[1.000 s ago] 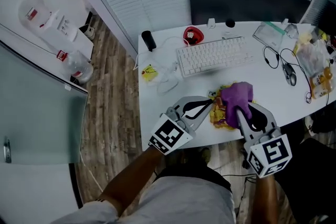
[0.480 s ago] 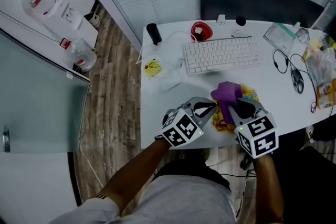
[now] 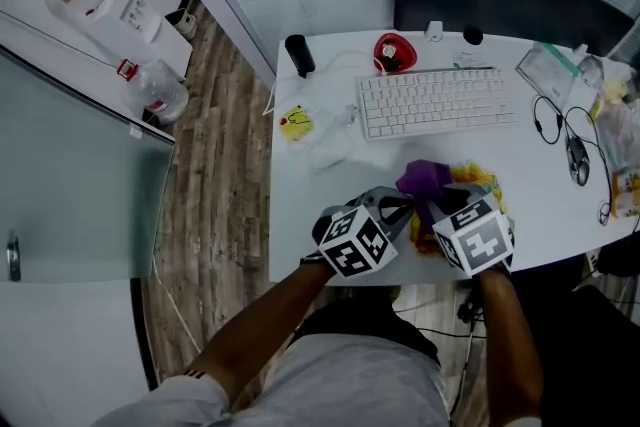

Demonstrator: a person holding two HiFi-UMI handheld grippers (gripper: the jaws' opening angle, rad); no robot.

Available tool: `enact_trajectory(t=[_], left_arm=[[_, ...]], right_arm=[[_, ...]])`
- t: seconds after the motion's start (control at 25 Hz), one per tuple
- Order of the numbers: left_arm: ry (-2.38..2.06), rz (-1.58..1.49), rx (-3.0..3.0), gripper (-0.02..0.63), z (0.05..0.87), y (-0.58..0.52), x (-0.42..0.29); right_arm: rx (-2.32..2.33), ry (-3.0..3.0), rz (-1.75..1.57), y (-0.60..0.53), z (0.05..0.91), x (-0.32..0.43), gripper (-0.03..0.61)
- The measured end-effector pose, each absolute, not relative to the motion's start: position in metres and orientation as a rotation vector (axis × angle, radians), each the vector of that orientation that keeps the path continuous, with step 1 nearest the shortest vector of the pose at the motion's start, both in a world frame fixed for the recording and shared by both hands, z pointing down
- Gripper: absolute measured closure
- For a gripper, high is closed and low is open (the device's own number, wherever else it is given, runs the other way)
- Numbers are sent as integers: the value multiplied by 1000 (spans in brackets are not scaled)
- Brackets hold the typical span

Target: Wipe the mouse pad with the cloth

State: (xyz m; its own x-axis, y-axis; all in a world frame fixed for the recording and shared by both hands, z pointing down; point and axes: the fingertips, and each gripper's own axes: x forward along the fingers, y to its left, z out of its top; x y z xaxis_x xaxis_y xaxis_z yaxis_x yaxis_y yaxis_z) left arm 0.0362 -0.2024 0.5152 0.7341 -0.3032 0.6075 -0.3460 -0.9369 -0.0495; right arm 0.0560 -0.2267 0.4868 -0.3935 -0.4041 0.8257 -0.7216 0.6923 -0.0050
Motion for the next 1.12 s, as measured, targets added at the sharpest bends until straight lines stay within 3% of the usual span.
enact_trajectory(t=[0.64, 1.12], left_arm=[[-443, 1247, 2789, 598, 543, -197, 46], [-436, 1274, 2770, 598, 548, -196, 45]], right_arm=[[757, -1927, 426, -243, 535, 61, 512], [928, -1837, 515, -245, 524, 144, 512]])
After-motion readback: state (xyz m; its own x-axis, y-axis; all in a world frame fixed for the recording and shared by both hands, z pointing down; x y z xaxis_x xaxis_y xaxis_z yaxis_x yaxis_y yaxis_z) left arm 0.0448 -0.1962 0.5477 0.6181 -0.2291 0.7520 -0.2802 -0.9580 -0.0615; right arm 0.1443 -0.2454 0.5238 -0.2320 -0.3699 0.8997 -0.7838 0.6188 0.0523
